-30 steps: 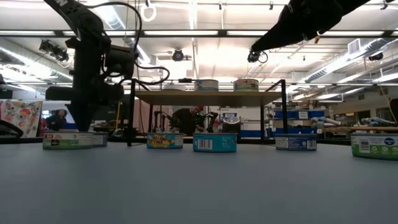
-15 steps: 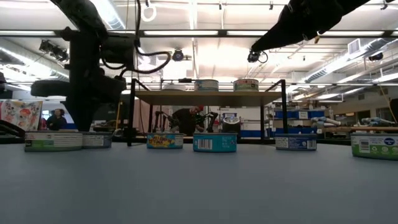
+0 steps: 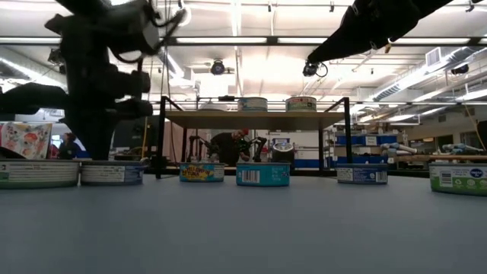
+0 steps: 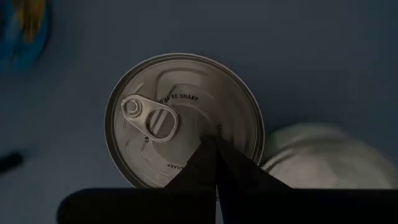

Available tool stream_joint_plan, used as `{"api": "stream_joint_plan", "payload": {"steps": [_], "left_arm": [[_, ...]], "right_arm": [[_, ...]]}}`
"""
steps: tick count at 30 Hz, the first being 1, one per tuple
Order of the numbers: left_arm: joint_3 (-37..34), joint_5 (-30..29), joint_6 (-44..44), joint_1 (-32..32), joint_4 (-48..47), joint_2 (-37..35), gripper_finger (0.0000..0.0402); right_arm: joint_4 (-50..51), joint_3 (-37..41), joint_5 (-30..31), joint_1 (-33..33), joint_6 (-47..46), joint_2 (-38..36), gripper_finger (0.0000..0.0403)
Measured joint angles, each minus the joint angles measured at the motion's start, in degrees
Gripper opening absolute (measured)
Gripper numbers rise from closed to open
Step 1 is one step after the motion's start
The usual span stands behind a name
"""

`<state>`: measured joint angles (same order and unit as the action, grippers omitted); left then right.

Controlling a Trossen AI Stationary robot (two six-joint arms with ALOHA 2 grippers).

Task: Stack canned seafood by type on shelf
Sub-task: Stack the blue tuna can on top of the blue tuna can on the shelf

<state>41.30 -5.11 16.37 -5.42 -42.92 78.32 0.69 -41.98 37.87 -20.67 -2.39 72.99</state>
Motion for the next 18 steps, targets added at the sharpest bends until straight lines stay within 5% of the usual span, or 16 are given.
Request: {"api": "stream_joint_plan", "payload": {"steps": [9,18], "left_arm": [[-0.06,0.04,-5.09,-8.64,8.45,0.91,0.0000],[1.62,-0.61,-6.57,-10.40,16.38,4.88,0.0000]], "right_arm": [[-0.02,-0.02,0.00,-0.02,0.00,0.00,0.0001],[-0.51,-0.02,-0.02,-1.03,-0.02,0.00,0.0001]]}}
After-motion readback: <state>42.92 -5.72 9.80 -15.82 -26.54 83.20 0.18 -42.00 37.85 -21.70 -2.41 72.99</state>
